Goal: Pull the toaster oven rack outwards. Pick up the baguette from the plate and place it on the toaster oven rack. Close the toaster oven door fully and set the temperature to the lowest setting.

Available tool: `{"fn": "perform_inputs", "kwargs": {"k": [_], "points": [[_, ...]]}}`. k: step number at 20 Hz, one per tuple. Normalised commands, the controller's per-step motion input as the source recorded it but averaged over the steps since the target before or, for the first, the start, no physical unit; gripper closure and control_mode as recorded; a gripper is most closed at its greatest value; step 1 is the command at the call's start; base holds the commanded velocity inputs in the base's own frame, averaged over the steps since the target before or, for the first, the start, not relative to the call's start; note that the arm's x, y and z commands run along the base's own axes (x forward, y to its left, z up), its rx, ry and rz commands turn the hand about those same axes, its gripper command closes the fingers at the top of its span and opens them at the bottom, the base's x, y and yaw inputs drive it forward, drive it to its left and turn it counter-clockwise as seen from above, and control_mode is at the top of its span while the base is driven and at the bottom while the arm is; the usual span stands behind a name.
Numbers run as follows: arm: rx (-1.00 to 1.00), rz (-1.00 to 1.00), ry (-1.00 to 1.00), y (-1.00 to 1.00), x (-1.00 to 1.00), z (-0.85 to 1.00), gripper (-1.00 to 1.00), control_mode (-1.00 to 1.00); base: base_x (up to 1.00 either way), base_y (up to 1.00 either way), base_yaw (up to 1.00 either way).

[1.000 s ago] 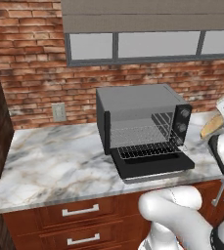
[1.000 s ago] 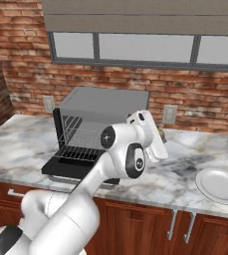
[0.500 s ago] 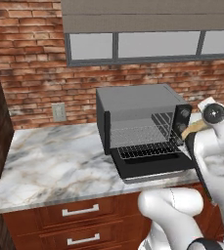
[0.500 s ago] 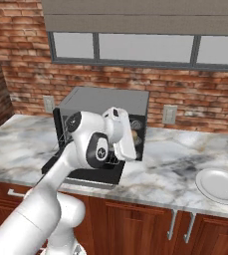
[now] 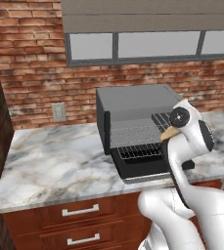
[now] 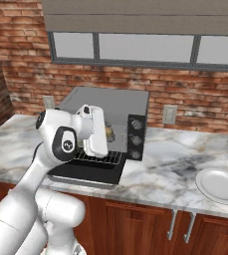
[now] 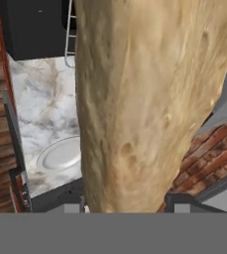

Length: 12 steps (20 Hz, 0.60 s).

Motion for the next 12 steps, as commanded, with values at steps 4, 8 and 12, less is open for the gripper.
{"fn": "perform_inputs", "kwargs": {"k": [4,8,12], "points": [[0.00,-0.07,-0.04,0.46,0.01,-0.11,1.00,-1.00,0.00,0.00,0.00],[0.03,-0.04,-0.04,0.17,0.05,-0.13,1.00,-1.00,0.00,0.00,0.00],[0.09,0.00,0.00,0.00,0.03,-0.10,1.00,-1.00,0.00,0.00,0.00]]}}
